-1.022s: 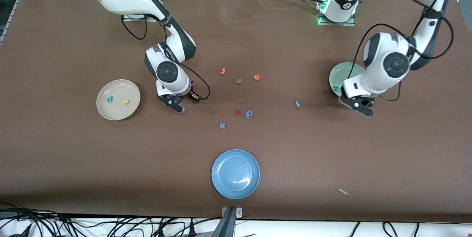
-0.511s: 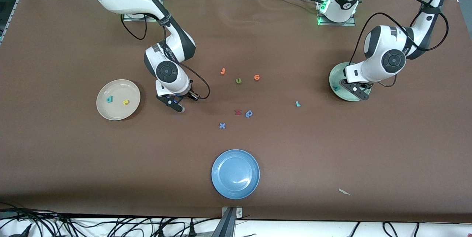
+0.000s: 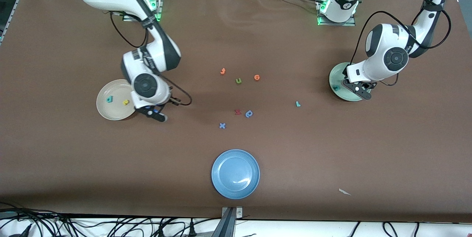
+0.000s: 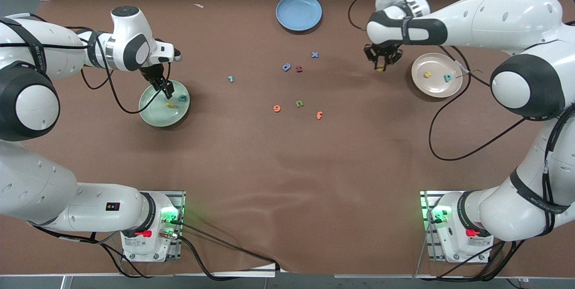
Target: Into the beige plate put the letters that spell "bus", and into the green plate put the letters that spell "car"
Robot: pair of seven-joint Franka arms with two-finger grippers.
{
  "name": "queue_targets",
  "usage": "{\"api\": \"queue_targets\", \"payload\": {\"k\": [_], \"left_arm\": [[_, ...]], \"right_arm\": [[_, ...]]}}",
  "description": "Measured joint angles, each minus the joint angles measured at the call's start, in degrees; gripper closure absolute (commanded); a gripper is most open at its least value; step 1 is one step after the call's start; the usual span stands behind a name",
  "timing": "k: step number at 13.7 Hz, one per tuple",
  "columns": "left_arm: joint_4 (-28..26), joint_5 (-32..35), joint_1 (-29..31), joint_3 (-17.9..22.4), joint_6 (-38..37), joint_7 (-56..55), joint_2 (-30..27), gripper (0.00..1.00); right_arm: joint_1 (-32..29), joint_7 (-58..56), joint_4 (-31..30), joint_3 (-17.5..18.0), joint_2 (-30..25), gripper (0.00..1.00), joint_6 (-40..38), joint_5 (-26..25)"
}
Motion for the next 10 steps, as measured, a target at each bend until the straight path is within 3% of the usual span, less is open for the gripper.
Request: {"api": "queue_targets", "payload": {"k": [4, 6, 9, 10], "left_arm": [[2.75, -10.43, -1.20, -6.16, 0.25, -7.90, -0.54, 0.38], [3.42, -11.67, -2.86, -7.04, 2.71, -11.73, 0.40, 0.39], [4.86, -13.68, -4.10, -8.09, 6.84, -15.60, 4.23, 0.39], [5.75, -13.91, -4.91, -8.38, 8.67, -17.10, 6.25, 0.39]], "right_arm": [[-0.36, -18.22, -0.76, -9.53, -0.61, 0.74, -1.96, 0.00], [-0.46, -26.20, -2.78, -13.95, -0.62, 0.74, -2.06, 0.00], [-0.53, -30.51, -7.97, -17.40, -1.93, 0.72, -1.13, 0.00], [-0.53, -30.89, -10.14, -17.95, -2.77, 0.56, 0.24, 0.00]]}}
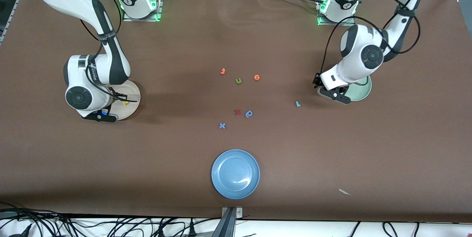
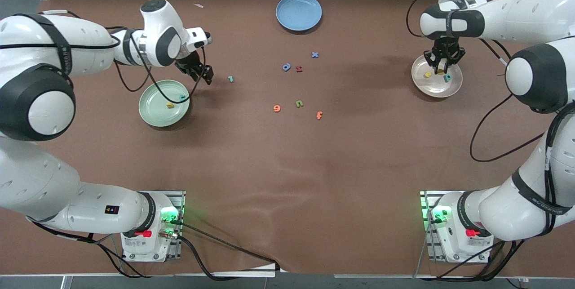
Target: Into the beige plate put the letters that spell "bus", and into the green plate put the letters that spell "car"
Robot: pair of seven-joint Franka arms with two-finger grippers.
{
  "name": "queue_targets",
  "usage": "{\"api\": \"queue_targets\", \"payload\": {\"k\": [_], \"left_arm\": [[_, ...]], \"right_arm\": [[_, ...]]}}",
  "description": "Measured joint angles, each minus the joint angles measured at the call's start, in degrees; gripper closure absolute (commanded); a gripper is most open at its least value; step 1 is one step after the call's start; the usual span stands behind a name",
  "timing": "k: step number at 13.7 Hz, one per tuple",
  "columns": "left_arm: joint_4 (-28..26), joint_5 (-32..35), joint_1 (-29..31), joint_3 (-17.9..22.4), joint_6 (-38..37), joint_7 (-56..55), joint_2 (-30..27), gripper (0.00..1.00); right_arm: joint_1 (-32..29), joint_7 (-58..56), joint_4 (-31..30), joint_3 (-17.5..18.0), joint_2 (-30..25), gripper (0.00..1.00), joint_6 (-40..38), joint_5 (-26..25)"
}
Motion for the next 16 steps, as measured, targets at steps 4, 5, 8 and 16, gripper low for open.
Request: {"api": "queue_targets", "payload": {"k": [4, 5, 8, 16], "left_arm": [[5.95, -0.06, -2.47, -0.36, 2.91, -4.02, 6.68, 0.43], [7.55, -0.06, -2.66, -0.39, 2.91, -4.24, 7.45, 0.44], [9.18, -0.06, -3.76, -0.40, 2.83, -5.24, 9.03, 0.46], [10.88, -0.06, -6.76, -0.43, 4.67, -8.67, 13.70, 0.49]], "right_arm": [[0.03, -0.97, -4.52, -1.00, -1.67, 0.01, 3.89, 0.00], [0.05, -1.02, -4.47, -1.02, -1.91, 0.01, 3.91, 0.00], [0.19, -1.44, -1.42, -1.05, -4.50, 0.01, 1.50, 0.01], [-0.18, -3.91, 27.87, -1.38, -8.52, 0.01, -24.18, 5.66]]}}
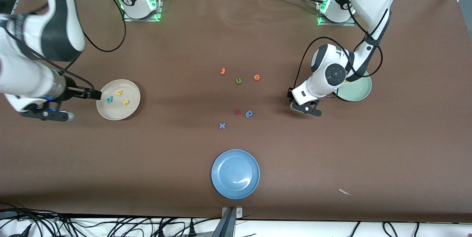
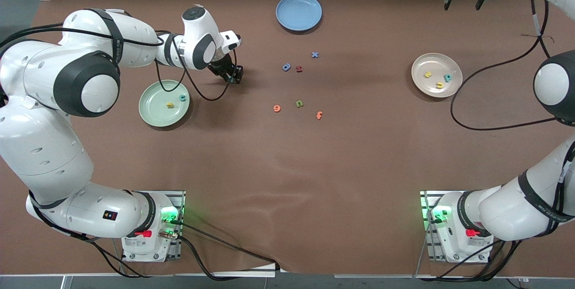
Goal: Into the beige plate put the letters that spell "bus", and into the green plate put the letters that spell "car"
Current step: 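Grasp the cyan l with the left gripper while the right gripper withdraws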
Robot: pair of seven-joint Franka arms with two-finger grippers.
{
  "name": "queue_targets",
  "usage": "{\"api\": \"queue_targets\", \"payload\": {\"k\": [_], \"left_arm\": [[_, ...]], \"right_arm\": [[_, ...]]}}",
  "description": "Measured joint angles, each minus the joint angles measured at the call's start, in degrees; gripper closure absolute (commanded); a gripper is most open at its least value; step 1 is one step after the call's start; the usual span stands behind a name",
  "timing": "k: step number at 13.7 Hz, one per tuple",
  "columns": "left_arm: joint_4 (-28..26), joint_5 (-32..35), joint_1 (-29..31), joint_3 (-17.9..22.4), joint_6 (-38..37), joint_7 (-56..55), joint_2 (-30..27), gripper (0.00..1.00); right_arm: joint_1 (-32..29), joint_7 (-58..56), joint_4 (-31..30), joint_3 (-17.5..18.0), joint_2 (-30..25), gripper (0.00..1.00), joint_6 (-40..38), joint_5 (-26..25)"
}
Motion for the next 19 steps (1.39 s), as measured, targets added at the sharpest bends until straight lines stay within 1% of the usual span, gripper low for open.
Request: {"api": "queue_targets", "payload": {"k": [2, 5, 7, 10, 13, 14, 15, 16, 17, 18, 19], "left_arm": [[0.02, 0.00, -0.01, 0.11, 0.00, -0.01, 0.10, 0.50], [0.03, 0.06, -0.01, 0.34, 0.06, 0.04, 0.25, 0.52], [0.05, 0.99, -0.02, 0.49, 0.73, 0.13, 0.47, 0.56], [0.15, 1.46, -0.02, 0.99, 0.95, 0.19, 0.62, 0.72], [0.27, 1.51, -0.01, 1.21, 0.95, 0.22, 0.64, 0.77], [0.27, 1.52, -0.01, 1.22, 0.95, 0.22, 0.64, 0.83], [0.28, 1.53, -0.01, 1.24, 0.95, 0.22, 0.65, 0.91], [0.29, 1.53, -0.01, 1.26, 0.96, 0.22, 0.65, 0.96], [0.29, 1.55, -0.02, 1.26, 0.97, 0.24, 0.65, 1.00], [0.32, 1.55, -0.02, 1.26, 0.97, 0.25, 0.66, 1.00], [0.37, 1.68, -0.02, 1.26, 0.98, 0.25, 0.65, 1.00]], "right_arm": [[-0.73, -1.33, 3.57, -0.09, 0.01, 0.01, -1.99, 0.81], [-1.37, -5.60, 4.07, -0.10, 0.30, 0.00, -2.28, 1.31], [-1.31, -6.42, 4.07, -0.05, 0.46, 0.00, -2.86, 1.31], [-1.19, -6.42, 4.07, 0.00, 0.64, 0.00, -2.94, 1.31], [-1.20, -6.42, 4.07, 0.00, 0.79, 0.00, -2.94, 1.31], [-1.21, -6.42, 4.07, 0.02, 0.79, 0.00, -2.93, 1.31], [-1.30, -6.42, 4.07, 0.05, 0.79, 0.00, -2.93, 1.31], [-1.66, -6.42, 4.07, 0.24, 0.79, 0.00, -2.93, 1.31], [-2.67, -6.42, 4.08, 1.19, 0.80, 0.00, -2.93, 1.30], [-4.61, -6.42, 4.08, 3.38, 0.80, 0.00, -2.93, 1.08], [-7.40, -6.42, 4.09, 6.64, 0.80, 0.00, -2.90, 0.35]]}}
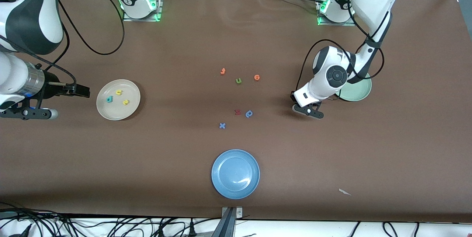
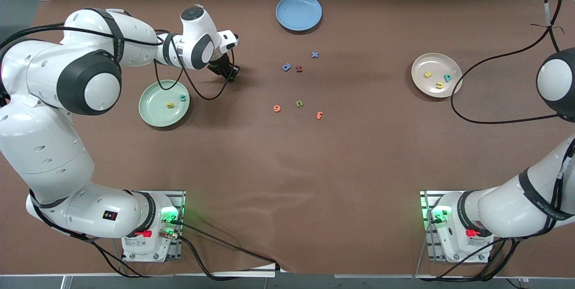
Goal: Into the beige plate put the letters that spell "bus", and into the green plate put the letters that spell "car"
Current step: 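Grasp the cyan l with the left gripper while the right gripper withdraws, then carry the cyan l to the green plate with the left gripper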
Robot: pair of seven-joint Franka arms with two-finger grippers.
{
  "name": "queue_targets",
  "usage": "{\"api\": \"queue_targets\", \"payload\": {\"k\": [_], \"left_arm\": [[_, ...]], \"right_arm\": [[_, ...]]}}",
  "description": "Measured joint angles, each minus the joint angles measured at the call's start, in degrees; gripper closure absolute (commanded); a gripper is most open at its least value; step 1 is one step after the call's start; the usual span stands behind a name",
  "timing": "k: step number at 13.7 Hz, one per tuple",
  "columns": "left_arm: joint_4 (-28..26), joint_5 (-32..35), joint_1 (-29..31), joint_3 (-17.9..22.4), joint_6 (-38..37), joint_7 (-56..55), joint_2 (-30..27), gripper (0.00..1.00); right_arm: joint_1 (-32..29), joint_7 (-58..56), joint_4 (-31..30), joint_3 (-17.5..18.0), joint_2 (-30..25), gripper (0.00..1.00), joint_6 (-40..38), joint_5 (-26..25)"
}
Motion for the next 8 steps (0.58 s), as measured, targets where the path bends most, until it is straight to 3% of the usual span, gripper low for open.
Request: {"api": "queue_targets", "payload": {"k": [3, 8], "left_arm": [[0.35, 1.37, 0.08, 0.37, -0.33, 0.00, -0.68, 1.00], [0.79, 2.05, 4.30, 1.75, -11.97, 6.60, -7.69, 1.00]], "right_arm": [[-9.36, 0.08, 0.18, 10.64, -0.01, 0.00, 0.28, -3.23], [-11.86, 0.07, -1.40, 12.54, -2.34, 0.00, 3.75, -3.50]]}}
